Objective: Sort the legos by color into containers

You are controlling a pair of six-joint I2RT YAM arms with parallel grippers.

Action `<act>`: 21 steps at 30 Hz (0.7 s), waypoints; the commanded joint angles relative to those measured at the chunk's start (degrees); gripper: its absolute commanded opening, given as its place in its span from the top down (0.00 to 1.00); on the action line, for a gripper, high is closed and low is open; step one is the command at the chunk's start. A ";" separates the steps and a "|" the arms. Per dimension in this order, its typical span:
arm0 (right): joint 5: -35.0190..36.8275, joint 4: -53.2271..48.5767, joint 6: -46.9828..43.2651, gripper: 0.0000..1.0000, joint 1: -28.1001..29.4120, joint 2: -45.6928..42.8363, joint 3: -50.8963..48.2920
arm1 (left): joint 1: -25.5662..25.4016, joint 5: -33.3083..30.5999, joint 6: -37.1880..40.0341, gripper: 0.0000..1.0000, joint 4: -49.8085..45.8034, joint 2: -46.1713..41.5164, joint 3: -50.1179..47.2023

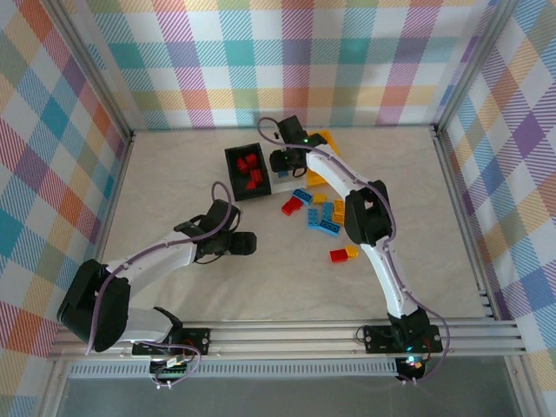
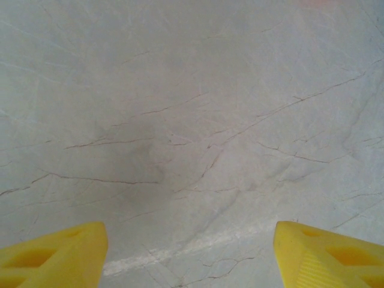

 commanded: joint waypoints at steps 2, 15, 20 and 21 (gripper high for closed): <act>-2.05 -0.60 -0.21 0.42 0.26 -4.71 -0.30 | 1.04 0.78 -0.55 0.26 -1.36 -1.35 -0.75; -0.79 2.87 -1.29 0.32 3.97 -39.92 -47.68 | 0.98 2.41 -3.22 0.27 0.02 -4.35 -1.29; 2.64 -1.94 -4.83 0.30 3.14 -43.33 -56.64 | -0.61 2.57 -3.92 0.27 0.93 -3.42 -1.20; 3.14 -2.99 -4.23 0.30 2.70 -43.52 -57.30 | -0.91 2.48 -4.15 0.27 0.93 -3.34 -1.02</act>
